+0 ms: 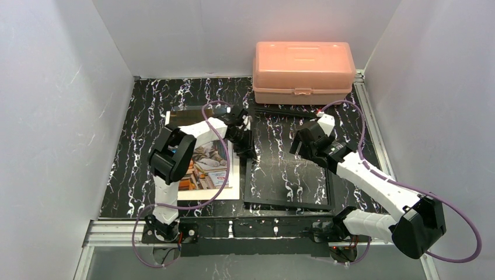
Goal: Put the photo into the frame
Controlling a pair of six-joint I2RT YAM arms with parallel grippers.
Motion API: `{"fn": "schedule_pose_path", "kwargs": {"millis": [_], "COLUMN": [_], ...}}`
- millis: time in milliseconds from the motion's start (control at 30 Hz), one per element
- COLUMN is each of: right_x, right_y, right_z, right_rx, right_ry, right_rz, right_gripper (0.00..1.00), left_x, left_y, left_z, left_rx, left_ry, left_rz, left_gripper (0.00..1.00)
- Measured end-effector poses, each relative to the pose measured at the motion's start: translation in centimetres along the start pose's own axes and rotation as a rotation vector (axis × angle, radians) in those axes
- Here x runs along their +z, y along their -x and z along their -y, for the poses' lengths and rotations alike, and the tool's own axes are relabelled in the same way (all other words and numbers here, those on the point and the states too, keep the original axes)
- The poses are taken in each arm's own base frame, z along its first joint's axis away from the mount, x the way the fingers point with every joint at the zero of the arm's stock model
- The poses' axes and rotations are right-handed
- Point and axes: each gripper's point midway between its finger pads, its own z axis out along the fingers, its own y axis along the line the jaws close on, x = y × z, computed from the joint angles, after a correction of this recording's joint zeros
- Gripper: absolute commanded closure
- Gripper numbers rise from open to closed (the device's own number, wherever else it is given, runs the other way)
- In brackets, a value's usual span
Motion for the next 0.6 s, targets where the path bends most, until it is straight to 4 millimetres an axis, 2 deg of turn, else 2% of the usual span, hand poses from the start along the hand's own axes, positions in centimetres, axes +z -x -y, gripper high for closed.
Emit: {"fn": "schedule_pose_path", "kwargs": {"millis": [100,200,333,467,600], "right_x": [0.4,0.7,0.9,1.0,1.0], "right_y": [-0.9,-1.5,-1.9,-1.8,-1.7], "right_z": [0.3,0.4,0.5,0.3,0.1], "right_rx": [-0.003,0.000,0.002,0.006,0.008], "right_ry": [-0.003,0.002,0.003,0.009,0.022], "right_rz": [-0.019,-0.033,-0.040,-0.037,-0.037], "right_gripper": [0.14,0.14,0.14,0.13,0.13], "left_x": [0.1,0.1,0.0,-0.3,-0.5], "left_y": [-0.3,-0.2,0.0,-0.3,-0.5], "left_z": [0.9,0.5,-0.7,-0.9,-0.7], "left_rx": [0.080,0.123,0.095,0.042,-0.020], "left_ry": [0.020,0.058,0.092,0.066,0.028], "left_rz": [-0.001,0.008,0.019,0.032,0.030], "left_gripper": [0.74,0.73,0.70,0.63,0.61]}}
